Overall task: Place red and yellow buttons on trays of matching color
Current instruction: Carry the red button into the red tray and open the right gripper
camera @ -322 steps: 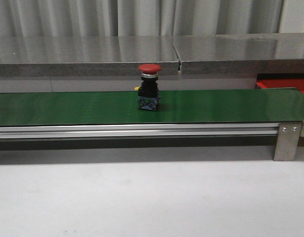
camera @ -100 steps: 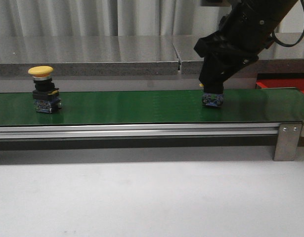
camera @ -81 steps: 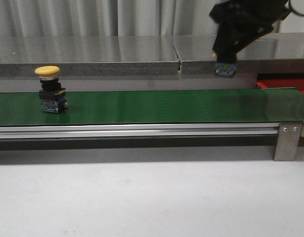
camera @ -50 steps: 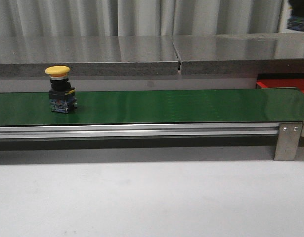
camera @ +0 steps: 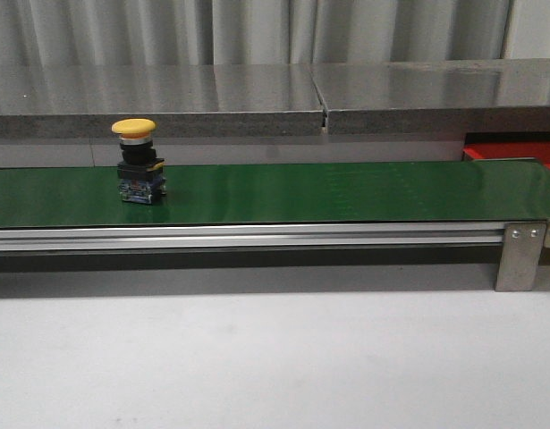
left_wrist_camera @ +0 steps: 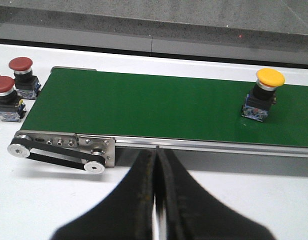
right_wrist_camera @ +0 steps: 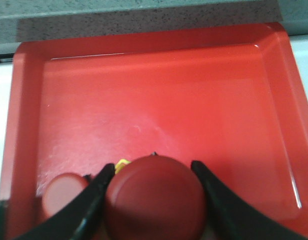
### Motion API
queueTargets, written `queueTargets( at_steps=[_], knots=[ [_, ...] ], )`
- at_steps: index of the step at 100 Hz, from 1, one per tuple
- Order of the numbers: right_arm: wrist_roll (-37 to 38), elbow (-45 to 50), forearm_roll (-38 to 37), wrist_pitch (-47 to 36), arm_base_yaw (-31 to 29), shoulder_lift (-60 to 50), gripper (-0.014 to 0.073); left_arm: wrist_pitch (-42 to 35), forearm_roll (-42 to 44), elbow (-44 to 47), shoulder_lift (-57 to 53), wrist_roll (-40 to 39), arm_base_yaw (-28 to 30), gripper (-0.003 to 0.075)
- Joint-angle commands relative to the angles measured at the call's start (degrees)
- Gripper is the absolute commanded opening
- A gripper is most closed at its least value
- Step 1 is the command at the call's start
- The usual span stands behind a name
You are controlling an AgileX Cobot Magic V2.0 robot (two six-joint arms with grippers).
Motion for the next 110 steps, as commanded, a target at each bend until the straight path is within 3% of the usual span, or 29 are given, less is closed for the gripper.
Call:
queueTargets(
  at_steps=[1,88,98,110],
  knots=[
    [-0.1,-1.8,2.0,-5.5,0.0,-1.2,0.0173,-4.1,-0.2,-1.4,0.5,0.1,-0.4,-0.0019],
    [-0.1,-1.8,2.0,-6.8,0.1,8.7,0.0179,-4.1,-0.2,-1.4,0.5,0.1,-0.4,-0.0019],
    [-0.1,-1.8,2.0,-6.3,0.1,8.7,0.0263,-4.1,-0.2,-1.4,0.5,0.1,-0.4,-0.0019],
    [-0.1,-1.8,2.0,-6.0,0.1,8.7,0.048,-4.1,-0.2,-1.4,0.5,0.1,-0.4,-0.0019]
  ],
)
